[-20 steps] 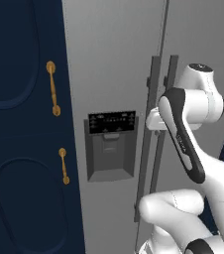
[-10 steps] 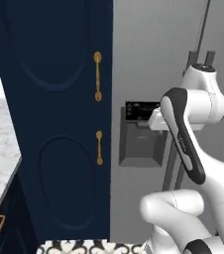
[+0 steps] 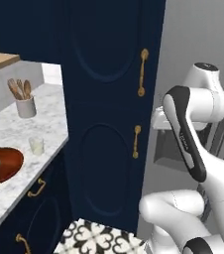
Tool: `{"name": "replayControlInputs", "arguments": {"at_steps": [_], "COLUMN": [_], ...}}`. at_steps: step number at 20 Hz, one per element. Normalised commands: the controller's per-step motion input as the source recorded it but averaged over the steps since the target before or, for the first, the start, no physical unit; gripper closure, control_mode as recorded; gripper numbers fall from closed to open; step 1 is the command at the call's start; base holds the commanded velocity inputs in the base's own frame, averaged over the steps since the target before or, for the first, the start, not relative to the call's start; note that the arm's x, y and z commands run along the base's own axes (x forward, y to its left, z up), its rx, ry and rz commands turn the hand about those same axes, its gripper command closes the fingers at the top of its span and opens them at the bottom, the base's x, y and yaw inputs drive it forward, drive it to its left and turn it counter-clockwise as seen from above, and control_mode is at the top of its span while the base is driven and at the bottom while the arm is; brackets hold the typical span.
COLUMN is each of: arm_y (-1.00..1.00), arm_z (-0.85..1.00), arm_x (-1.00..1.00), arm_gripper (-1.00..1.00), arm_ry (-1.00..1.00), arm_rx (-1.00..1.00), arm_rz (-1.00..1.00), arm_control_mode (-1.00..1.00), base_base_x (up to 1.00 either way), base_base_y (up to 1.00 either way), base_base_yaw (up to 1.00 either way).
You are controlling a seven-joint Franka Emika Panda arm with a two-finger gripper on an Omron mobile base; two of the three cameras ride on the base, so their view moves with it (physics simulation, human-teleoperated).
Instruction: Grab a lemon wedge from the fridge and one ice cube from the ice bowl, and put them in the glass of lemonade.
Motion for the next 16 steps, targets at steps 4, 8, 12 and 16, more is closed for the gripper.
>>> {"name": "replayControlInputs", "arguments": {"at_steps": [4, 8, 12, 16], "arm_y": [0.00, 0.00, 0.00, 0.00], "arm_z": [0.00, 0.00, 0.00, 0.00], "arm_x": [0.00, 0.00, 0.00, 0.00], "arm_gripper": [-1.00, -1.00, -1.00, -1.00], "arm_ry": [0.00, 0.00, 0.00, 0.00], "arm_rx": [0.00, 0.00, 0.00, 0.00], "arm_rz": [0.00, 0.00, 0.00, 0.00], "arm_control_mode": [1.00, 1.00, 1.00, 1.00], "base_base_x": [0.46, 0.44, 0.40, 0.73], "base_base_y": [0.34, 0.38, 0.38, 0.26], "base_base_yaw": [0.73, 0.75, 0.71, 0.62]}}
